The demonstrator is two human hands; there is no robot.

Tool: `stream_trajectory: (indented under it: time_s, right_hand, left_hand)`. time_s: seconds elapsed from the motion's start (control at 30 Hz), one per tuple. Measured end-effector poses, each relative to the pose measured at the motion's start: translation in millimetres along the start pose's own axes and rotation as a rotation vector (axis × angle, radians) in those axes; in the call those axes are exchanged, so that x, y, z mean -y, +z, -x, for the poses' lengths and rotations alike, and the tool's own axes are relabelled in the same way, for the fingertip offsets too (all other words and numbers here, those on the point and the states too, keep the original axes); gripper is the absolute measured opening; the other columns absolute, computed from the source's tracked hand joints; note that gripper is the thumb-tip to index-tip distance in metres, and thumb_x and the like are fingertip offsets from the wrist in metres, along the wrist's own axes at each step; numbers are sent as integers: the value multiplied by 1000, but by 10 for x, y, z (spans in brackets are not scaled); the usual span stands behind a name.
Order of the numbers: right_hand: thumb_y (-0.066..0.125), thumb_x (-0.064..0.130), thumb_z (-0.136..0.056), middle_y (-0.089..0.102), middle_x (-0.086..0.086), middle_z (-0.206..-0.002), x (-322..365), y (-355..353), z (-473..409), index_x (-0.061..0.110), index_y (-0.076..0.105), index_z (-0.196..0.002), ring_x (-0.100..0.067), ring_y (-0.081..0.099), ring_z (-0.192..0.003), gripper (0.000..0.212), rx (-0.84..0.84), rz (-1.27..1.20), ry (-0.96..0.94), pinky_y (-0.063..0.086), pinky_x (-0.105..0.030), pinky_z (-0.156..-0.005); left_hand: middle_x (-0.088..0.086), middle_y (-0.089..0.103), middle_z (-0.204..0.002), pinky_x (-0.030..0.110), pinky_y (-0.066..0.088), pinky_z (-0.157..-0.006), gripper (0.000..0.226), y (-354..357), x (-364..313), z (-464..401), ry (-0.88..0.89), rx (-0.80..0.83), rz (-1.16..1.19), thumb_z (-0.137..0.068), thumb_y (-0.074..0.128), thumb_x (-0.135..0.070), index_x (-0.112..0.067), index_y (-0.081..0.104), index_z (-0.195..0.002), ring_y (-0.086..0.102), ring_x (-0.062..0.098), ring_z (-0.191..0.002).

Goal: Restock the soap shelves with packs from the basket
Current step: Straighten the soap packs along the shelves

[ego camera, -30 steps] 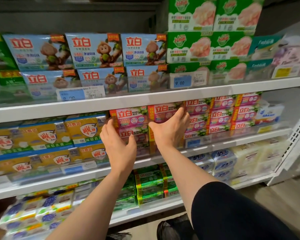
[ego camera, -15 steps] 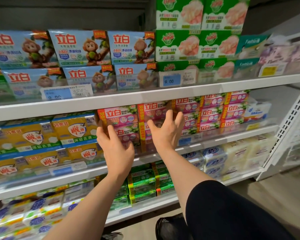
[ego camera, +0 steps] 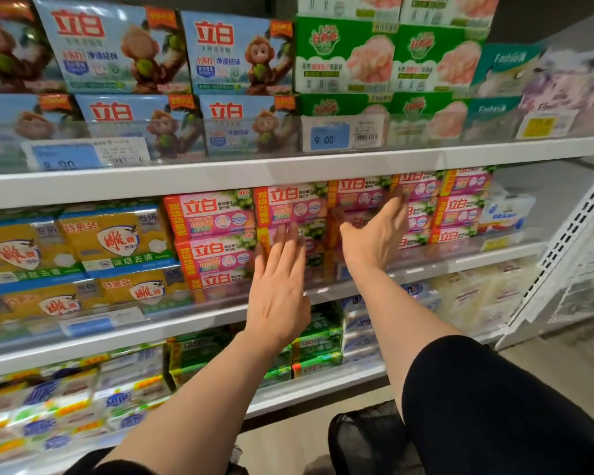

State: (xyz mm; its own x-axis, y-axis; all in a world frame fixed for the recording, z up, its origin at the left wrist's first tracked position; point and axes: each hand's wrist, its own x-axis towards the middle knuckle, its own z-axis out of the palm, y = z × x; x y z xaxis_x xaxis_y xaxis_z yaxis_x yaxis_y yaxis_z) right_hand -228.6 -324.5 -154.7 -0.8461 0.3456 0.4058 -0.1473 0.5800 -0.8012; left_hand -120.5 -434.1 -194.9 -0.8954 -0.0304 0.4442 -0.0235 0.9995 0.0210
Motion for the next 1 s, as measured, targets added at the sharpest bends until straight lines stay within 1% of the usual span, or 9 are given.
stream_trajectory:
  time_s: [0.07, 0.13, 0.27, 0.43, 0.57, 0.63, 0.8, 0.9, 1.0]
  right_hand:
    - [79, 30, -72, 21, -15, -156, -11, -5, -52, 6, 19, -149, -32, 18, -143, 101, 22, 26, -40, 20, -43, -118]
    - [81, 31, -69, 23, -17, -153, 11, -18, -96, 4, 20, -148, -33, 19, -142, 103, 24, 24, -54, 18, -42, -117]
    - [83, 29, -67, 29, -18, -150, 75, -64, -149, 2, 24, -144, -33, 24, -141, 101, 17, 7, -114, 17, -39, -117]
    - [83, 25, -66, 32, -17, -149, 86, -54, -137, 1, 28, -142, -32, 27, -139, 97, 10, 18, -124, 20, -38, -116]
    - [84, 28, -63, 34, -17, -146, 114, -35, -45, 3, 23, -144, -31, 30, -135, 105, -26, -24, -95, 26, -36, -112]
    - [86, 31, -62, 32, -18, -147, 110, -25, -31, 5, 19, -146, -31, 29, -135, 111, -32, -45, -108, 27, -38, -112]
    - [88, 31, -61, 30, -16, -148, 93, -48, -9, 10, 19, -146, -29, 27, -136, 112, -26, -99, -127, 28, -39, -111]
    - [86, 33, -64, 28, -16, -150, 73, -85, 22, 9, 17, -147, -29, 24, -138, 111, 12, -94, -142, 27, -39, -111]
    - [80, 45, -70, 25, -17, -151, -67, -138, 43, 8, 16, -148, -30, 23, -139, 108, 53, -46, -148, 27, -42, -112]
  left_hand:
    - [9, 6, -162, 49, -7, -114, 88, 41, -37, -35, -11, -17, -7, -81, 65, -28, -9, 18, -153, -4, 28, -149]
    - [11, -1, -162, 51, -7, -115, 90, 94, -50, -44, -14, -25, -27, -78, 67, -27, -8, 20, -152, -8, 28, -149]
    - [10, -20, -160, 52, -8, -117, 93, 125, -57, -49, -19, -3, -47, -81, 64, -28, -9, 9, -154, -22, 25, -146]
    - [10, -26, -158, 52, -10, -116, 95, 129, -73, -52, -47, 40, -48, -84, 61, -31, -10, 0, -154, -27, 25, -145]
    - [11, -27, -157, 49, -19, -111, 94, 133, -118, -69, -61, 26, -39, -84, 63, -31, -10, 3, -154, -26, 26, -145]
    - [11, -28, -157, 50, -19, -112, 94, 132, -146, -75, -72, 26, -31, -84, 63, -30, -9, 4, -154, -29, 26, -144]
    - [13, -22, -159, 56, -4, -117, 92, 146, -173, -85, -86, 23, 1, -80, 67, -27, -7, 14, -153, -24, 27, -145]
    - [12, -23, -159, 54, -3, -117, 91, 136, -185, -82, -103, 33, 9, -82, 65, -29, -8, 11, -153, -20, 27, -147]
    - [11, -11, -162, 53, -1, -118, 90, 98, -206, -52, -100, 40, 28, -85, 61, -31, -11, 7, -154, -8, 28, -149]
